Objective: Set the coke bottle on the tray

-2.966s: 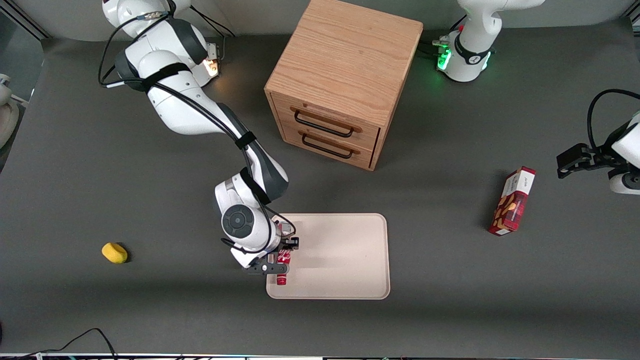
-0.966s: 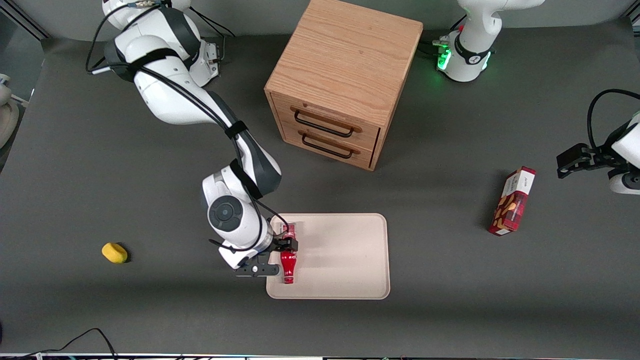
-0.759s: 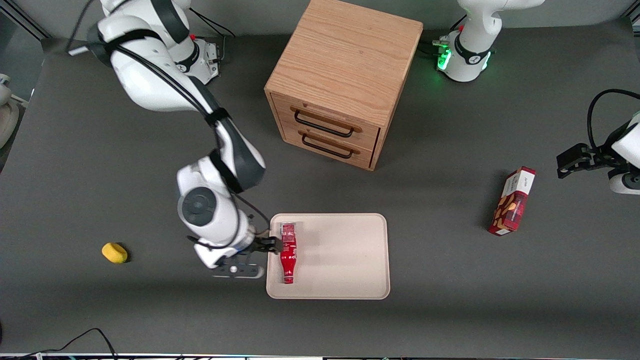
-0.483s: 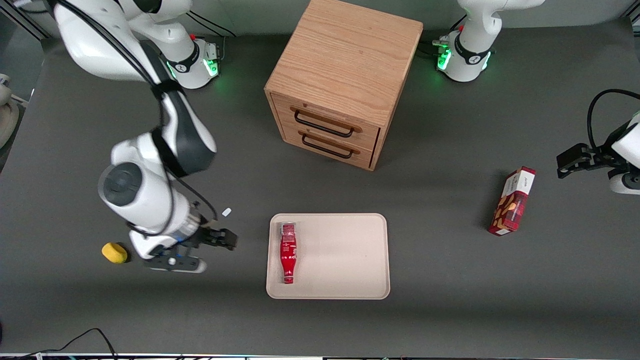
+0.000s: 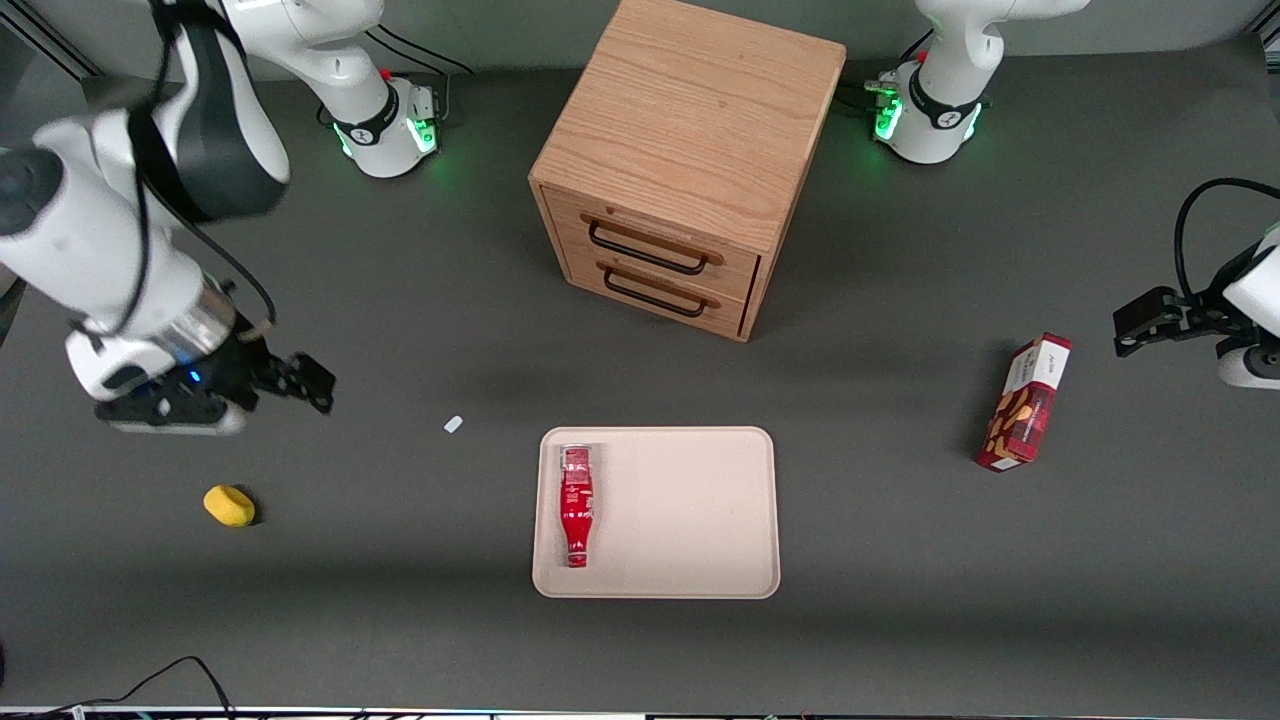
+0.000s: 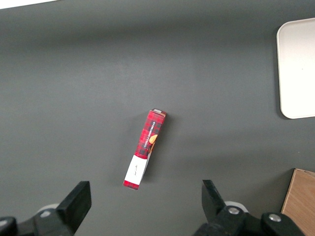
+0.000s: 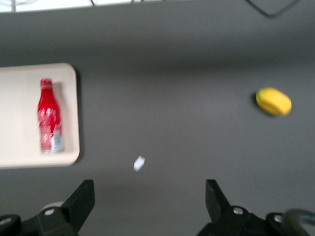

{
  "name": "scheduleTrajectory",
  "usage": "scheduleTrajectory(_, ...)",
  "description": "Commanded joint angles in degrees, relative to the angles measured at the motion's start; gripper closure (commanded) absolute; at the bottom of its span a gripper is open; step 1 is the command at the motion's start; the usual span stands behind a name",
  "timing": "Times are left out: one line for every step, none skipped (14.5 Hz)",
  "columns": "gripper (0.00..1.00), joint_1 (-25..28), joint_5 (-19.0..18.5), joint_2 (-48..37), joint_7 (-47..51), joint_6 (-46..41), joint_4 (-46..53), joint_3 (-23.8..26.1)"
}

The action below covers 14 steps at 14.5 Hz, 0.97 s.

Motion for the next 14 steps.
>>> scheduleTrajectory(0.00,0.43,3.47,-10.04,-3.74,-4.32,-6.92,-2.39)
scheduleTrajectory(0.00,0.52,3.47,-11.45,-5.84,-6.78,-6.92,-3.88)
scheduleTrajectory(0.00,0.60,3.47,-12.25,-8.65,-8.72,-6.75,-5.46)
scheduleTrajectory(0.00,0.52,3.12,-12.52,-10.07,-9.69,-6.49,-6.52)
scheduleTrajectory(0.00,0.52,2.77,-12.52,-10.43,-10.49,-6.40,-7.14)
scheduleTrajectory(0.00,0.52,2.59,-12.52,-10.17,-10.84,-6.31,-7.49)
scheduleTrajectory(0.00,0.52,1.63,-12.52,-9.82,-10.93,-6.14,-7.50)
scheduleTrajectory(0.00,0.52,0.23,-12.52,-9.56,-11.63,-5.44,-7.50)
scheduleTrajectory(0.00,0.60,-0.22,-12.17,-9.29,-12.77,-3.95,-7.50)
scheduleTrajectory(0.00,0.69,-0.22,-11.91,-8.77,-13.47,-3.33,-7.50)
scheduleTrajectory(0.00,0.78,-0.22,-11.91,-8.50,-13.57,-3.32,-7.50)
scheduleTrajectory(0.00,0.95,-0.22,-11.91,-8.41,-13.57,-3.06,-7.50)
scheduleTrajectory(0.00,1.04,-0.22,-11.64,-8.06,-13.57,-2.19,-7.50)
scheduleTrajectory(0.00,1.13,-0.13,-11.47,-7.97,-13.66,-1.66,-7.41)
